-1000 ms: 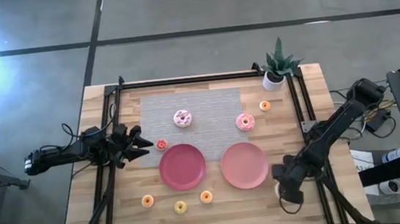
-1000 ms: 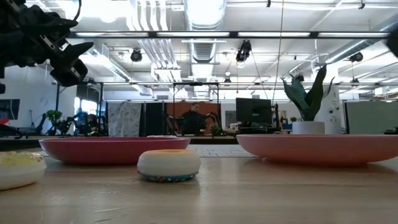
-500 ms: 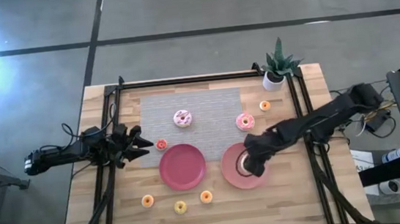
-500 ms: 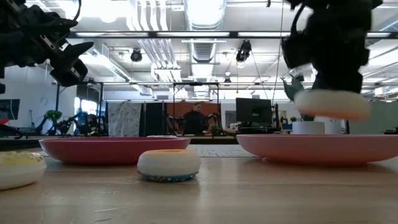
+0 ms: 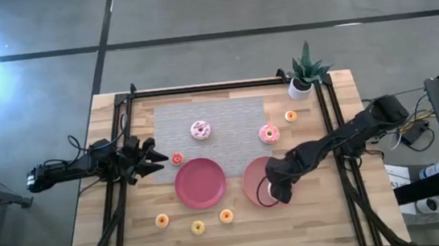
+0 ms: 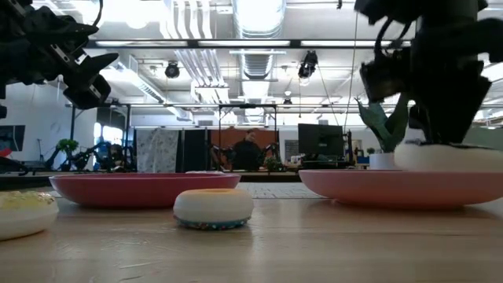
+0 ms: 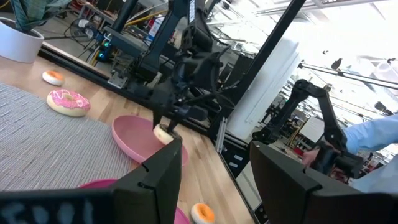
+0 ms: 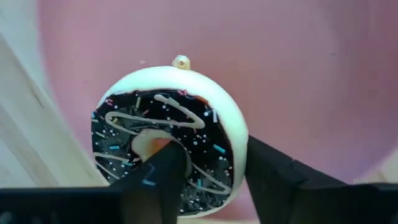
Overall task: Pick & Place donuts
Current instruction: Put the black big donut on the light pink plate, then put the pink big donut on the light pink plate
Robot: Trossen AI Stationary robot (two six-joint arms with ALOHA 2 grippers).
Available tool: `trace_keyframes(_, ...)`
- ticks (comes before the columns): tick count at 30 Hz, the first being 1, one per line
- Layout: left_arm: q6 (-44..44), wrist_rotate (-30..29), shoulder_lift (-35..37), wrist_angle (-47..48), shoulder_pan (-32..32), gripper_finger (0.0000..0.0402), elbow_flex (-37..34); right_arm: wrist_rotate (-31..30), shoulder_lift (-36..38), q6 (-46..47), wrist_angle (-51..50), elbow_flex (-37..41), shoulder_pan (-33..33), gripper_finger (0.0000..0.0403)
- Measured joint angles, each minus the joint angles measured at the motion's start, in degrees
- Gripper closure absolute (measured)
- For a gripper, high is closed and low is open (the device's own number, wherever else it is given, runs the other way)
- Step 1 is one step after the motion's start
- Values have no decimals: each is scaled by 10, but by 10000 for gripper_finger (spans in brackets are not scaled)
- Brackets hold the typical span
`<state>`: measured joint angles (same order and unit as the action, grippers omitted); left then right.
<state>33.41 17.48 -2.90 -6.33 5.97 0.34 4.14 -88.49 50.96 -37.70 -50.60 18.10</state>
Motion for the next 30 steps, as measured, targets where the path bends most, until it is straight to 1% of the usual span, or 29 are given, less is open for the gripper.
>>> trace_keyframes(3, 0, 0, 0, 0, 0, 237, 0, -34, 12, -12, -10, -9, 7, 206)
trace_keyframes(6, 0, 0, 0, 0, 0, 237, 0, -56, 14, -12, -53, -23, 8, 174)
trace_keyframes(7, 0, 0, 0, 0, 0, 237, 0, -59, 14, -16, -59, -26, 11, 167)
trace_keyframes(9, 0, 0, 0, 0, 0, 237, 0, -45, 11, -48, -72, -35, 12, 155)
trace_keyframes(10, 0, 0, 0, 0, 0, 237, 0, -49, 9, -51, -91, -40, 13, 152)
trace_keyframes(11, 0, 0, 0, 0, 0, 237, 0, -72, 7, -38, -113, -43, 13, 150)
trace_keyframes(12, 0, 0, 0, 0, 0, 237, 0, -103, 9, -20, -121, -45, 17, 150)
trace_keyframes(14, 0, 0, 0, 0, 0, 237, 0, -148, 18, -15, -110, -56, 24, 150)
trace_keyframes(17, 0, 0, 0, 1, 0, 237, 0, -193, 23, -12, -141, -76, 27, 154)
trace_keyframes(19, 0, 0, 0, 0, 0, 237, 0, -229, 23, 27, -178, -88, 17, 157)
trace_keyframes(20, 0, 0, 0, 1, 0, 237, 0, -245, 23, 49, -196, -93, 6, 159)
trace_keyframes(22, 0, 0, 0, 0, 0, 237, 0, -253, 24, 63, -217, -96, -28, 161)
trace_keyframes(23, 0, 0, 0, 0, 0, 237, 0, -248, 23, 61, -221, -93, -49, 161)
trace_keyframes(25, 0, 0, 0, 0, 0, 237, 0, -218, 23, 44, -220, -87, -100, 161)
trace_keyframes(30, 0, 0, 0, 0, 0, 237, 0, -171, 27, 4, -212, -57, -253, 161)
